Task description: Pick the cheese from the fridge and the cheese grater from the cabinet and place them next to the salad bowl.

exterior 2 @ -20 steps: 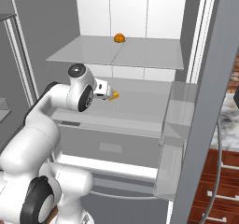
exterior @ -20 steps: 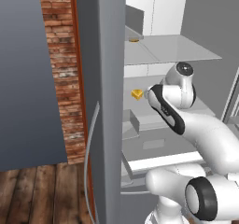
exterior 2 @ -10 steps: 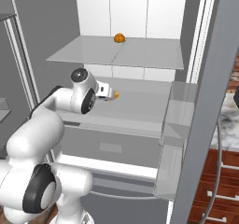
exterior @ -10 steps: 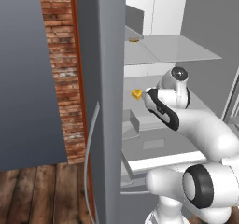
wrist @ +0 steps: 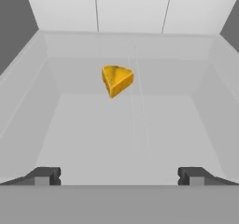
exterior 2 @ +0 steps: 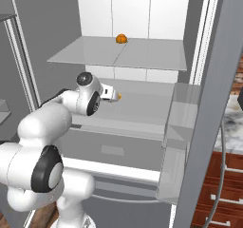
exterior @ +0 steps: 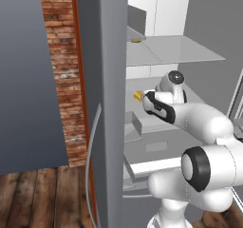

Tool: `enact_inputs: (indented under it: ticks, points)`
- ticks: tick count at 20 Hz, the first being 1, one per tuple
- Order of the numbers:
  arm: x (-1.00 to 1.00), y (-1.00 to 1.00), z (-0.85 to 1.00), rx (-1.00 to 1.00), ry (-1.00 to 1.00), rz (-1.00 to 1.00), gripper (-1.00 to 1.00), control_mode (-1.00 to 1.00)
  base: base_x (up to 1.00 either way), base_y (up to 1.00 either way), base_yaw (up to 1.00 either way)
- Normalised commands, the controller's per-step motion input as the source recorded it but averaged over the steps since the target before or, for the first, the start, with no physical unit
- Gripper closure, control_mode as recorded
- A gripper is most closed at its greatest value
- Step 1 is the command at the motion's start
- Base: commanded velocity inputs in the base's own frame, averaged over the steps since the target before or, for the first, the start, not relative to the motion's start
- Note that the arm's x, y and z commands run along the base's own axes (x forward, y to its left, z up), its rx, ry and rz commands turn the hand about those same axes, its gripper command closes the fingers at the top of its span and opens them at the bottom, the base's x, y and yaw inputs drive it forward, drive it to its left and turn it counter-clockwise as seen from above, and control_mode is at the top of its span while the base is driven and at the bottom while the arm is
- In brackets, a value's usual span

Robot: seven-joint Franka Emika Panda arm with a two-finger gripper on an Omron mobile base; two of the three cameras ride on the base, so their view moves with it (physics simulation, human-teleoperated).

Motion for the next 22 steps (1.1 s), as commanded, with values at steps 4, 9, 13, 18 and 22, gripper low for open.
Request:
enact_inputs:
  ticks: [4,9,13,18,22]
  points:
    - [0.28,0.01,-0.11,0.00,0.00,0.00,-1.00,-1.00,0.00,0.00,0.00]
    - [0.24,0.01,-0.14,0.00,0.00,0.00,-1.00,-1.00,0.00,0.00,0.00]
    - [0.35,0.15,-0.32,0.00,0.00,0.00,-1.00,-1.00,0.00,0.00,0.00]
    - [0.36,0.02,-0.28,0.00,0.00,0.00,-1.00,-1.00,0.00,0.00,0.00]
    - [0.46,0.01,-0.22,0.00,0.00,0.00,-1.00,-1.00,0.00,0.00,0.00]
